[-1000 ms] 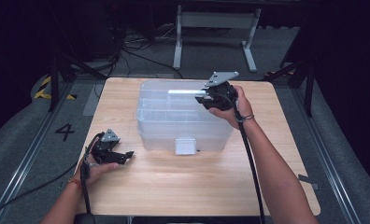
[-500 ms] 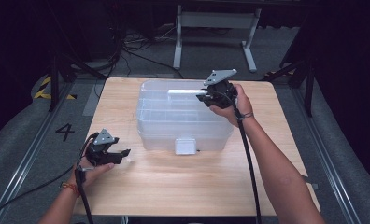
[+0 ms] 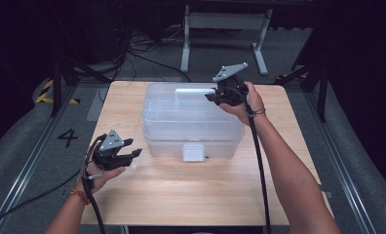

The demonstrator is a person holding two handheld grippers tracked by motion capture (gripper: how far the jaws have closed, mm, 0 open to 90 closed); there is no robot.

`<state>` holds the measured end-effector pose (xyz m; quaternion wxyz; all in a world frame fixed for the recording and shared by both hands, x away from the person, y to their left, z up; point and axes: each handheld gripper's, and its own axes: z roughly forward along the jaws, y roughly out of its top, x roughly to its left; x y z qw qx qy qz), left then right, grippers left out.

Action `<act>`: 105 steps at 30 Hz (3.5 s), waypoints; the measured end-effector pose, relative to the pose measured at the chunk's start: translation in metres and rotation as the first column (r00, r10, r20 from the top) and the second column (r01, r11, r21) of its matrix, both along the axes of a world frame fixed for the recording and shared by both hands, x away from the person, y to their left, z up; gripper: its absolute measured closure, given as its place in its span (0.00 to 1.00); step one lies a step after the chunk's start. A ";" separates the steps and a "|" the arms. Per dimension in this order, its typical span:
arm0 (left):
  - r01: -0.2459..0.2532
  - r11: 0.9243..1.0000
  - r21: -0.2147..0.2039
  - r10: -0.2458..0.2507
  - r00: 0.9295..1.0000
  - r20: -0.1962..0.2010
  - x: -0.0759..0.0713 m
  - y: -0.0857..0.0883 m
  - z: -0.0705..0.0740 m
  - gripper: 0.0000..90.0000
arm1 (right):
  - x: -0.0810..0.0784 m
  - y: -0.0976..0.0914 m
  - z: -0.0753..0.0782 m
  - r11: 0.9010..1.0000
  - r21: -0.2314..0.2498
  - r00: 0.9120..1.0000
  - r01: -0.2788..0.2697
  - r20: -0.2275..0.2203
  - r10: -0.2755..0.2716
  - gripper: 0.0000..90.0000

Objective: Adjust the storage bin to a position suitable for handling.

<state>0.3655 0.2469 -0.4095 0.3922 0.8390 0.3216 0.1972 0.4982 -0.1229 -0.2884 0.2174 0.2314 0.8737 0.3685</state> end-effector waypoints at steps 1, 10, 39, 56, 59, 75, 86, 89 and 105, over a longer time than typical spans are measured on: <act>-0.004 1.000 -0.010 0.004 1.000 0.007 0.001 -0.002 0.002 0.58 | 0.001 0.000 0.001 1.000 0.004 1.000 0.003 -0.009 -0.003 0.81; 0.017 0.998 -0.061 -0.016 1.000 0.011 0.013 -0.008 0.016 0.66 | 0.011 0.000 0.009 1.000 0.006 0.999 0.008 -0.048 -0.008 0.81; 0.052 0.987 -0.151 -0.042 0.997 0.062 0.029 -0.017 0.005 1.00 | 0.005 -0.001 0.012 0.999 0.030 0.999 0.041 -0.010 -0.040 0.67; 0.060 0.988 -0.140 -0.050 0.996 0.077 0.029 -0.017 0.005 1.00 | -0.061 -0.076 0.015 0.982 0.175 0.989 0.076 0.111 -0.096 0.58; 0.059 0.988 -0.140 -0.049 0.996 0.077 0.029 -0.017 0.005 1.00 | -0.071 -0.090 0.006 0.979 0.183 0.987 0.090 0.117 -0.112 0.57; 0.047 0.991 -0.127 -0.037 0.996 0.079 0.028 -0.019 0.006 1.00 | -0.112 -0.139 -0.045 0.974 0.186 0.981 0.126 0.123 -0.151 0.46; 0.035 0.993 -0.111 -0.026 0.996 0.089 0.027 -0.021 0.007 1.00 | -0.109 -0.132 -0.084 0.986 0.130 0.990 0.101 0.087 -0.113 0.45; 0.034 0.993 -0.111 -0.024 0.996 0.089 0.027 -0.021 0.006 1.00 | -0.103 -0.127 -0.098 0.988 0.114 0.990 0.100 0.084 -0.109 0.46; 0.035 0.993 -0.115 -0.025 0.995 0.094 0.029 -0.021 0.007 1.00 | -0.093 -0.123 -0.108 0.978 0.171 0.981 0.119 0.130 -0.143 0.46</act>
